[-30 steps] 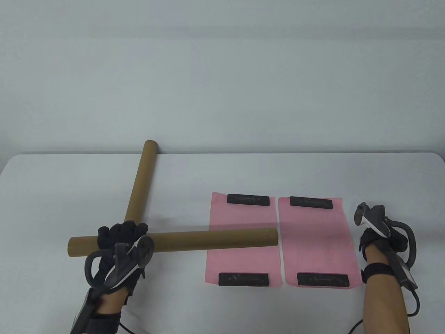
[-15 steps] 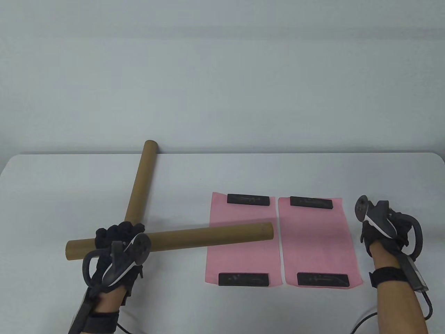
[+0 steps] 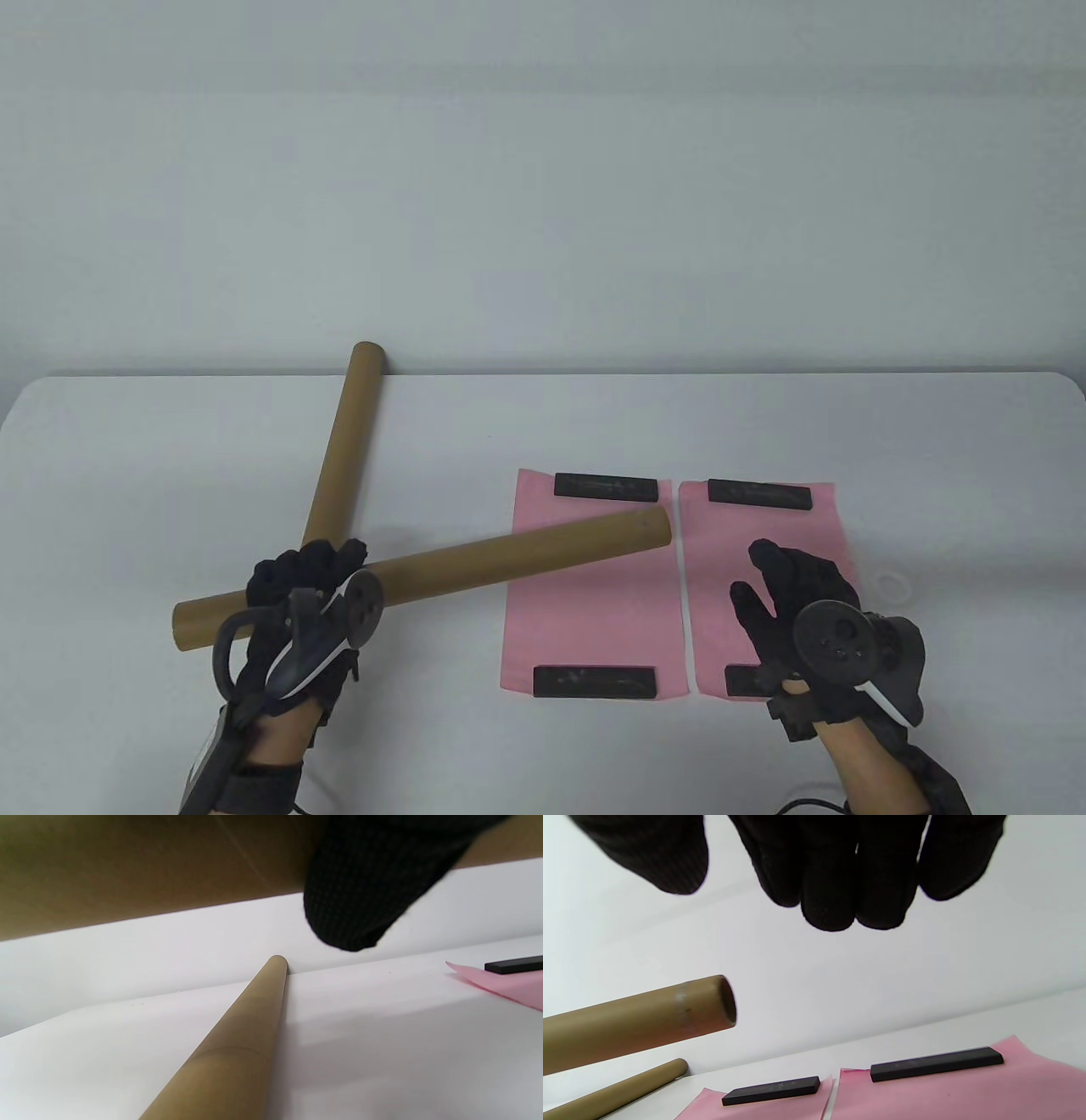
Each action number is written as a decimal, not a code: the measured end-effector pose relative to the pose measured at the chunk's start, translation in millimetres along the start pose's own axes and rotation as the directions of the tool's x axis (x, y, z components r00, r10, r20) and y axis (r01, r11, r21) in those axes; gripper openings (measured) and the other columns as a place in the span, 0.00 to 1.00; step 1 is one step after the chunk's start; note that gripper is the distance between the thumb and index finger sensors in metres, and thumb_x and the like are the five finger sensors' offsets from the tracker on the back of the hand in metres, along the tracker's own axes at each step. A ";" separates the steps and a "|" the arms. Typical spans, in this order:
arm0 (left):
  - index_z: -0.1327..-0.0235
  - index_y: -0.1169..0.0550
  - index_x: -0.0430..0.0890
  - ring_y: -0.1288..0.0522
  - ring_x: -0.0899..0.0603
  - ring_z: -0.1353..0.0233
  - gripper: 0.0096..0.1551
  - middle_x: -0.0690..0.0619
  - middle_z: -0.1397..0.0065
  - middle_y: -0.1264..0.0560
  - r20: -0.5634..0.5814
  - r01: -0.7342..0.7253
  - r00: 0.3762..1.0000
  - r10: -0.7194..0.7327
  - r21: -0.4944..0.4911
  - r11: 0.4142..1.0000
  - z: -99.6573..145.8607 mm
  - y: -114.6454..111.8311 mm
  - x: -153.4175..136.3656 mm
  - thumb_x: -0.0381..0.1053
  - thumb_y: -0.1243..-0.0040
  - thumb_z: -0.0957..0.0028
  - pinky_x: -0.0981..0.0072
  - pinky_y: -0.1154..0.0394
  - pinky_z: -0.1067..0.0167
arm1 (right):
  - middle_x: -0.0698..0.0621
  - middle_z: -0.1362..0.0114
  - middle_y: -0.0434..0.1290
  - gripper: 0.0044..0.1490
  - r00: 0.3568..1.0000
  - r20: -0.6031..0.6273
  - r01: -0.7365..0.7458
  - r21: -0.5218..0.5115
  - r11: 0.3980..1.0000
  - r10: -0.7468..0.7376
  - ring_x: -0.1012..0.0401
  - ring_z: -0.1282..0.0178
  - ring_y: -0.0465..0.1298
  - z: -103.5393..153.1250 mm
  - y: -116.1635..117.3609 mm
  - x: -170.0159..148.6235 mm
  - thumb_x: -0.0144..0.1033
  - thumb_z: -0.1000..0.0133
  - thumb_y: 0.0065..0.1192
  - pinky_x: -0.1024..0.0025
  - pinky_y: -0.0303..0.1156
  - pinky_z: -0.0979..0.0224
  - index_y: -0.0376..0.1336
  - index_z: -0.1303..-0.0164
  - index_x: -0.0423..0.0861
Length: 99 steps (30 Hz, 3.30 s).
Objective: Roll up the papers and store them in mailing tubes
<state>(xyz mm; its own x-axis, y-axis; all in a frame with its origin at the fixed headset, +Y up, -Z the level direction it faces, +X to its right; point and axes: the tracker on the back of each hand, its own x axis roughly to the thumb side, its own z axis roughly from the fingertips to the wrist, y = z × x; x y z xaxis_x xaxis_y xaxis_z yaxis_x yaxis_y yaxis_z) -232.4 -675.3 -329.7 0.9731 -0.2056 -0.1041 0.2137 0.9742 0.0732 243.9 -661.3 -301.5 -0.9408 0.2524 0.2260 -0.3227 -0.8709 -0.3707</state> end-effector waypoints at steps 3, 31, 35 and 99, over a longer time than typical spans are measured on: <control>0.30 0.53 0.63 0.29 0.48 0.26 0.58 0.57 0.24 0.40 -0.011 0.013 1.000 -0.013 0.022 1.000 0.7 2.6 4.9 0.58 0.25 0.60 0.50 0.38 0.27 | 0.39 0.27 0.74 0.46 0.998 0.051 -0.044 -0.017 0.999 0.044 0.37 0.28 0.75 5.9 -3.5 0.4 0.58 0.43 0.61 0.34 0.69 0.29 0.61 0.20 0.41; 0.31 0.70 0.44 0.25 0.41 0.34 0.60 0.37 0.27 0.47 -0.368 -0.392 0.911 0.186 -0.630 0.670 -97.6 -39.5 82.1 0.63 0.46 0.51 0.52 0.24 0.39 | 0.38 0.28 0.74 0.46 0.994 0.113 -0.003 0.051 0.999 -0.003 0.35 0.27 0.74 9.7 1.2 0.2 0.57 0.42 0.60 0.33 0.69 0.30 0.61 0.20 0.40; 0.31 0.69 0.44 0.25 0.41 0.34 0.60 0.37 0.27 0.47 -0.402 -0.405 0.901 0.163 -0.643 0.650 -110.8 -47.5 89.5 0.63 0.46 0.51 0.52 0.24 0.40 | 0.38 0.28 0.74 0.46 0.994 0.110 0.000 0.059 0.998 -0.006 0.35 0.27 0.74 9.6 1.5 -0.4 0.57 0.42 0.60 0.33 0.68 0.30 0.61 0.20 0.40; 0.29 0.70 0.48 0.57 0.29 0.15 0.68 0.42 0.19 0.65 -0.148 -0.267 0.963 0.224 -0.424 0.865 -81.6 11.0 93.3 0.74 0.44 0.58 0.31 0.50 0.22 | 0.37 0.24 0.71 0.46 0.991 0.130 0.025 0.103 0.994 -0.038 0.32 0.22 0.68 9.4 4.8 1.3 0.58 0.42 0.60 0.28 0.61 0.27 0.61 0.19 0.41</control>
<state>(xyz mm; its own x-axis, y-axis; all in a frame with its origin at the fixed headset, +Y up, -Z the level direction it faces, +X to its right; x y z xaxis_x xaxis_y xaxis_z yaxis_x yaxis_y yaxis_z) -146.3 -676.1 -419.6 0.9725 0.0342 -0.2302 -0.1110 0.9375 -0.3297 242.1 -669.1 -294.5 -0.9063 0.2287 0.3554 -0.3339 -0.9030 -0.2704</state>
